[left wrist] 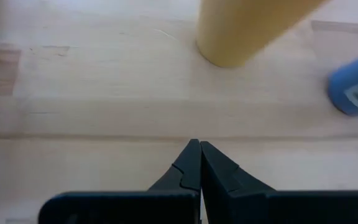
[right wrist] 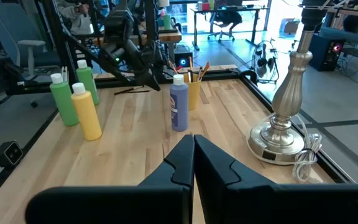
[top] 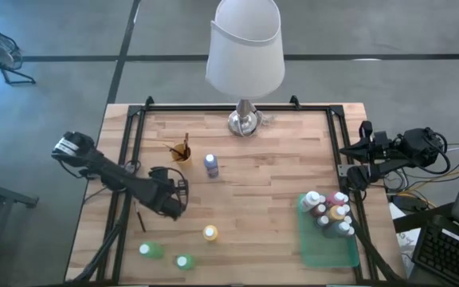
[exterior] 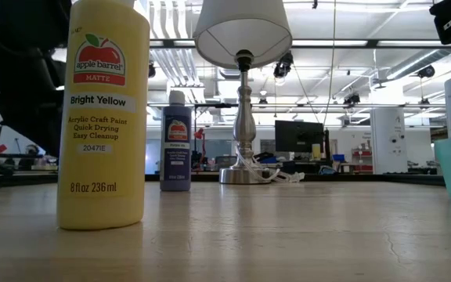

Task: Pick & Place Paint Supplies
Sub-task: Put the silver paint brush into the yellow cup

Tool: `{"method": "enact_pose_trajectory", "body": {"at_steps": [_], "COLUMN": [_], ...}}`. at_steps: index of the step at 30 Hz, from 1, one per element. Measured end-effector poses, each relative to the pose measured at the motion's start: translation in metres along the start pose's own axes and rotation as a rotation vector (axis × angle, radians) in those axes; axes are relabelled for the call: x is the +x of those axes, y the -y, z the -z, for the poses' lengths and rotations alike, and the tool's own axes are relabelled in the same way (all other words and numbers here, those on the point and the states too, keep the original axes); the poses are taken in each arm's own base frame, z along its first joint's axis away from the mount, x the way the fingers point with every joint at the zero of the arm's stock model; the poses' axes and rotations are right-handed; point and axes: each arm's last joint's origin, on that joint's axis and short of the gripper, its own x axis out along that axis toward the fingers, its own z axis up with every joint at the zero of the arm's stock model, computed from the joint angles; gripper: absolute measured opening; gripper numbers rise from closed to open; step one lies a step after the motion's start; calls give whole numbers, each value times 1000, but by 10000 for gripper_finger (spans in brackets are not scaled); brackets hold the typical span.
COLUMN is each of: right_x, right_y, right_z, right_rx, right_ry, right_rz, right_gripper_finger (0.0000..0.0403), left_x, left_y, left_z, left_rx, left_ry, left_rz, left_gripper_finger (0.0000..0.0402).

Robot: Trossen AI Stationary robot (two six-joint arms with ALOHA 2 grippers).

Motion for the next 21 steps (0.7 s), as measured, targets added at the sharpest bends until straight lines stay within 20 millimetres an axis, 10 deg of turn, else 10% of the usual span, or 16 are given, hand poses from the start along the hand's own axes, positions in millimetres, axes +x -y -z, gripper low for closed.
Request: {"method": "enact_pose_trajectory", "body": {"at_steps": [11,21], "right_x": [0,0], "right_y": [0,0], "right_z": [0,0], "right_rx": [0,0], "right_ry": [0,0], "right_rz": [0,-1], "right_gripper_finger": [8,8], "left_x": [-27,-62], "left_y": [6,24], "left_z": [-3,-31], "left_rx": [21,139], "left_ry": [77,497], "left_rz": [66,365], "left_gripper_finger": [0,0]}}
